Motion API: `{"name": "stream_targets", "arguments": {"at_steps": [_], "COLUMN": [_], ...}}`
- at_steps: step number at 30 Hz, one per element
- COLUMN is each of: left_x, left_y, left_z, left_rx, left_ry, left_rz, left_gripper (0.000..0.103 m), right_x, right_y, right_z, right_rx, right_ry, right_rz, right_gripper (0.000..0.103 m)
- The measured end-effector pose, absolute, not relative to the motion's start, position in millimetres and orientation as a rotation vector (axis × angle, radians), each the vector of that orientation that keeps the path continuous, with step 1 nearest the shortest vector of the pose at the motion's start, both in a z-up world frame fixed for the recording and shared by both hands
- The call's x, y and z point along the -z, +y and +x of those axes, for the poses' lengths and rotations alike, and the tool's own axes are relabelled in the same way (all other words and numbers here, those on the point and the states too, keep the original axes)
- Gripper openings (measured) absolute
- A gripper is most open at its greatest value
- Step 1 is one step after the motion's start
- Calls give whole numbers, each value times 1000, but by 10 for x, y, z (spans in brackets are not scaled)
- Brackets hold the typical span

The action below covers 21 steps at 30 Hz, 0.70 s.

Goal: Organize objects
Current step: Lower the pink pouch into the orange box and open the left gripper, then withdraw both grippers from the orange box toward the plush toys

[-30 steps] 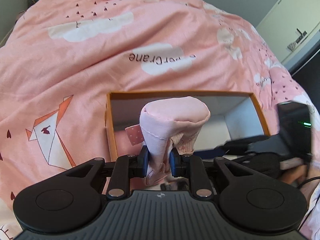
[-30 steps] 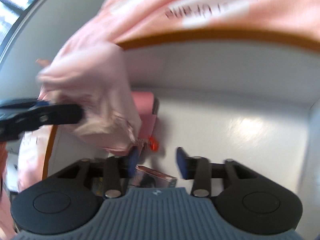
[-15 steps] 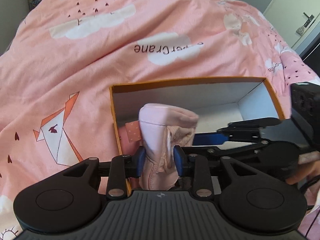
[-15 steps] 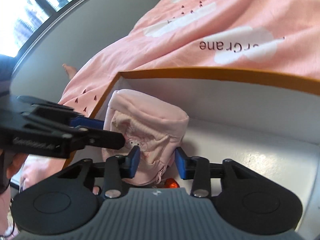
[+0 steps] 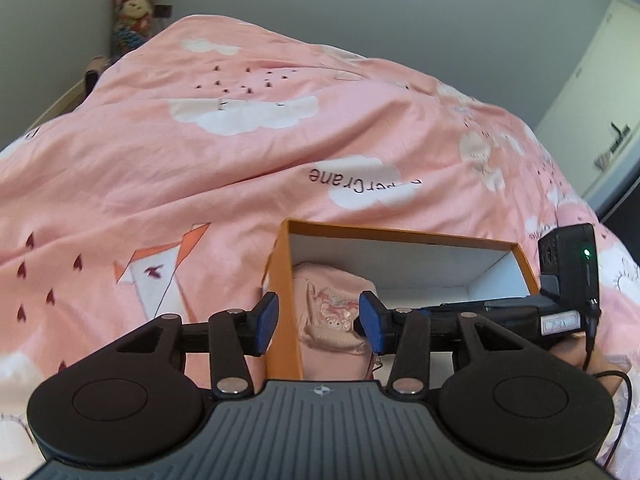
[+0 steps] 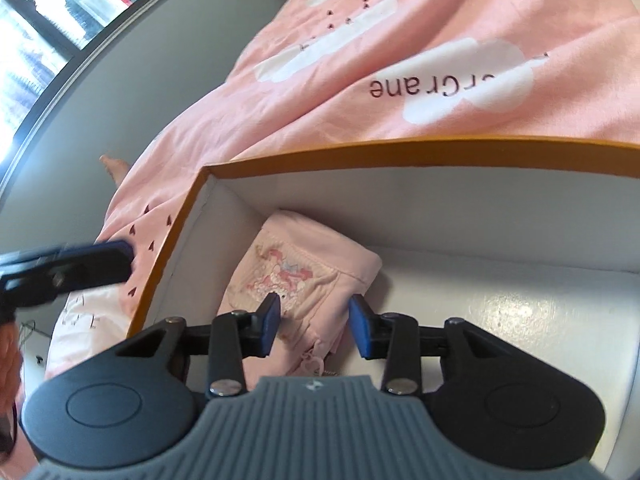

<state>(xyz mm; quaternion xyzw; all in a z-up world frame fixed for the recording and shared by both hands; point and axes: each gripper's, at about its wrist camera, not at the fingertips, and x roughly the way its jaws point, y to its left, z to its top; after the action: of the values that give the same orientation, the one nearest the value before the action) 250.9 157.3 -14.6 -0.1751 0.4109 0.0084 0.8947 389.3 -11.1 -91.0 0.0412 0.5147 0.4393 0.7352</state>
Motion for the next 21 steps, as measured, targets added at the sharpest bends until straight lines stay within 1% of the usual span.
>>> {"name": "stream_targets", "arguments": {"at_steps": [1,3,5,9,14,15,17,20,21], "left_x": [156,183,216,295,370,373,361,304,278], "left_y": [1578,1592,1601,1568,1479,1462,1429,1376,1352], "left_z": [2481,2406,2333,2206,2081,2058,1998,1917,1890], "left_rx": [-26,-41,-54,-70,-77,-76,-75,-75,-73], "left_ry": [846,838,834,838,845,844,830,803,790], "left_rz": [-369,-383,-405,-435,-449,-447,-443,-432,-426], "left_gripper": [52,52,52,52,53,54,58,59,59], "right_x": [913,886,831,819,883,879,853,804,786], "right_y": [-96,-57,5,206,250,234,196,153,138], "right_z": [3910,3927,3911,3805,3811,3817,3816,3784,3768], "right_rx": [-967,-969,-987,-981,-970,-968,-967,-956,-952], "right_ry": [1137,1127,1096,1042,1045,1048,1050,1042,1038], "right_rz": [96,84,48,-112,-130,-122,-108,-111,-112], "right_gripper": [39,24,23,22,22,25,26,28,31]}}
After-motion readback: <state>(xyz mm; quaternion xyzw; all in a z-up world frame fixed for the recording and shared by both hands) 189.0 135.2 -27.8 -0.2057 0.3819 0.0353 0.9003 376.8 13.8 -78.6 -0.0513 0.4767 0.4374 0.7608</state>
